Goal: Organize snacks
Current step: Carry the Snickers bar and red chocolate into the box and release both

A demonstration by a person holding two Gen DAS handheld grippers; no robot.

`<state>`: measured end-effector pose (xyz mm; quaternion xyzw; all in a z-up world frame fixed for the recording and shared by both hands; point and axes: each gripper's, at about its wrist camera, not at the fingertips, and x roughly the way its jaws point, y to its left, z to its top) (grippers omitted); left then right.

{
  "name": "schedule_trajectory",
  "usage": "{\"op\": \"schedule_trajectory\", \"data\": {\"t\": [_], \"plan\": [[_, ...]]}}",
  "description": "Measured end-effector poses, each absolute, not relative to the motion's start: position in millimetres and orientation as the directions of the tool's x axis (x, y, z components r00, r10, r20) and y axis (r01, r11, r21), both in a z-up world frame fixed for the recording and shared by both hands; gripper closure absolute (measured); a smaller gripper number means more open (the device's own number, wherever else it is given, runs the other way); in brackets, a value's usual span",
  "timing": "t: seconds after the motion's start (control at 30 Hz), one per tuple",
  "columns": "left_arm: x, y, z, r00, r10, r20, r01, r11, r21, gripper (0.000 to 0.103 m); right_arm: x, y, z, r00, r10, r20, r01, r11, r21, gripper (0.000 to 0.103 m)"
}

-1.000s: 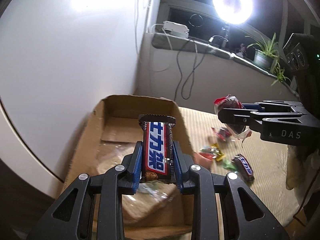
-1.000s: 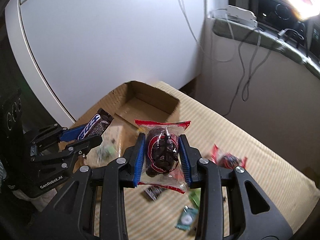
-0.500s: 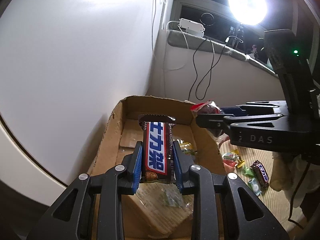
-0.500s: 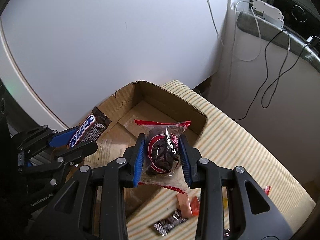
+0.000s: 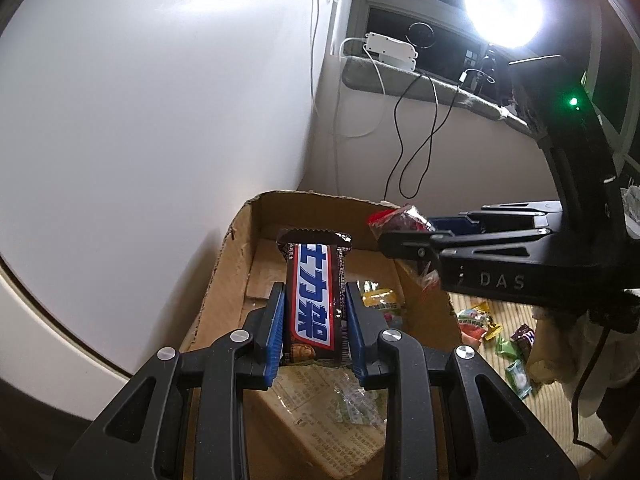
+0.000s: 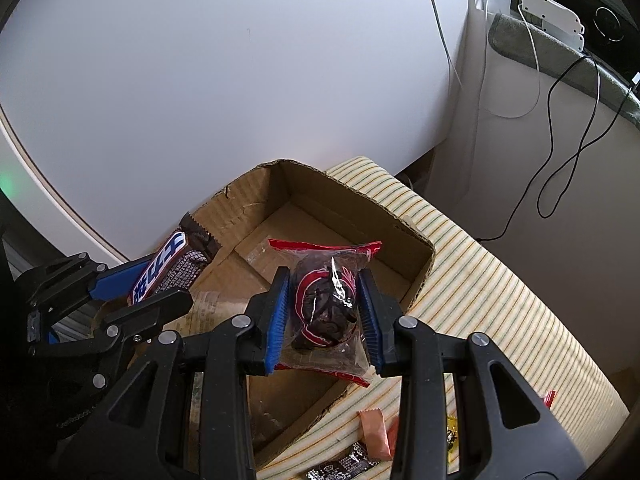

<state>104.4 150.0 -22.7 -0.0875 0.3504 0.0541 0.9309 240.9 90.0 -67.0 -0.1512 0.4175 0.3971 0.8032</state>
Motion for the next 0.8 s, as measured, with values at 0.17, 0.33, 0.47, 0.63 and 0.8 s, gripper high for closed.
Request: {"op": "schedule_trajectory", "data": {"t": [0.17, 0.33, 0.47, 0.63, 0.8], "plan": [[103, 151, -20, 0.751, 0.058, -0.658, -0.179, 0.977, -0.118, 0.061, 242, 88, -60, 0.357, 0.521, -0.775, -0.750, 0.655, 0.096, 0.041], [98, 152, -14, 0.760, 0.061, -0.647, -0.181, 0.976, -0.121, 0.061, 239, 84, -52, 0.381, 0.527, -0.760, -0.746, 0.660, 0.084, 0.027], [94, 149, -11, 0.766, 0.058, -0.640, -0.175, 0.977, -0.121, 0.061, 235, 80, -48, 0.399, 0.522, -0.754, -0.745, 0.664, 0.066, 0.021], [89, 143, -7, 0.774, 0.051, -0.631, -0.166, 0.978, -0.124, 0.061, 231, 72, -44, 0.411, 0.515, -0.752, -0.738, 0.673, 0.058, 0.021], [83, 135, 1, 0.786, 0.039, -0.617, -0.149, 0.981, -0.127, 0.061, 225, 58, -38, 0.428, 0.510, -0.746, -0.731, 0.681, 0.046, 0.021]]}}
